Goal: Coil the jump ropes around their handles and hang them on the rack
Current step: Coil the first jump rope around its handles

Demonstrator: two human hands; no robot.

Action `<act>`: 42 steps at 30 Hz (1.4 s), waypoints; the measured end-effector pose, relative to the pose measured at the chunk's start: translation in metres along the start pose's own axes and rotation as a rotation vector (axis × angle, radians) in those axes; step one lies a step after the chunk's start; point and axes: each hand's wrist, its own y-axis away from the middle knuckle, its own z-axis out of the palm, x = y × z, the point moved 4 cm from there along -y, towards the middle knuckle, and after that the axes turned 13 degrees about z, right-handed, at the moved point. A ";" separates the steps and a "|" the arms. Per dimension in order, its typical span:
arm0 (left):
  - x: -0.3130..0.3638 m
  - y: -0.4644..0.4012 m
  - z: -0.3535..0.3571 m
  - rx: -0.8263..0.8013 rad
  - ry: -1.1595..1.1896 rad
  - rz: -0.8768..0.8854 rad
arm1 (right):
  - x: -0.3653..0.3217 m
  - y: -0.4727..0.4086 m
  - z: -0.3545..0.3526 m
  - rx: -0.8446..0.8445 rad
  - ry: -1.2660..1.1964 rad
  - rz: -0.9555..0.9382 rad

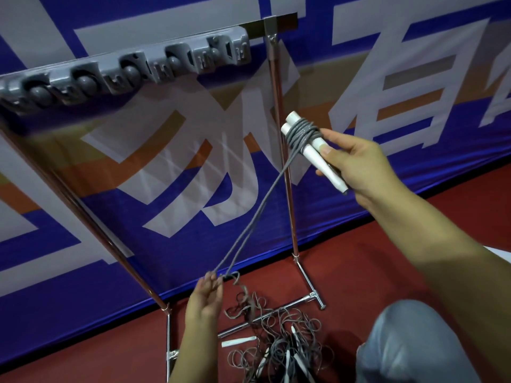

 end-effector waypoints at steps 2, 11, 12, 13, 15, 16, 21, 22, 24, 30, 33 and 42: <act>-0.005 0.002 -0.011 0.091 -0.124 -0.015 | 0.006 0.002 0.000 -0.002 -0.009 0.016; -0.012 -0.009 -0.036 -0.034 -1.403 0.302 | -0.007 -0.002 -0.004 0.023 0.046 -0.039; -0.012 -0.010 -0.035 -0.036 -1.395 0.255 | -0.006 -0.001 0.000 0.012 0.049 -0.034; -0.014 -0.011 -0.034 -0.035 -1.332 0.190 | -0.004 -0.001 0.003 0.001 0.048 -0.025; -0.021 -0.012 -0.034 0.053 -0.839 -0.137 | -0.003 -0.001 0.007 -0.015 0.039 -0.012; -0.028 -0.012 -0.035 0.128 -0.537 -0.315 | -0.005 -0.002 0.007 -0.016 0.035 -0.015; -0.026 -0.028 -0.031 0.263 0.220 -0.336 | -0.010 -0.003 0.002 -0.036 0.059 -0.060; -0.026 -0.031 -0.032 0.273 0.301 -0.337 | -0.008 -0.002 0.003 -0.046 0.055 -0.055; -0.028 -0.032 -0.031 0.237 0.359 -0.299 | -0.003 0.000 0.007 -0.056 0.044 -0.037; -0.042 -0.022 -0.047 -0.193 -1.261 0.234 | -0.021 -0.003 0.007 -0.059 -0.013 -0.063; -0.052 -0.008 -0.063 -0.347 -1.804 0.341 | -0.033 -0.005 0.010 -0.098 -0.015 -0.096; -0.041 -0.005 -0.007 -0.667 -1.500 0.016 | -0.017 0.008 0.021 -0.172 0.391 -0.169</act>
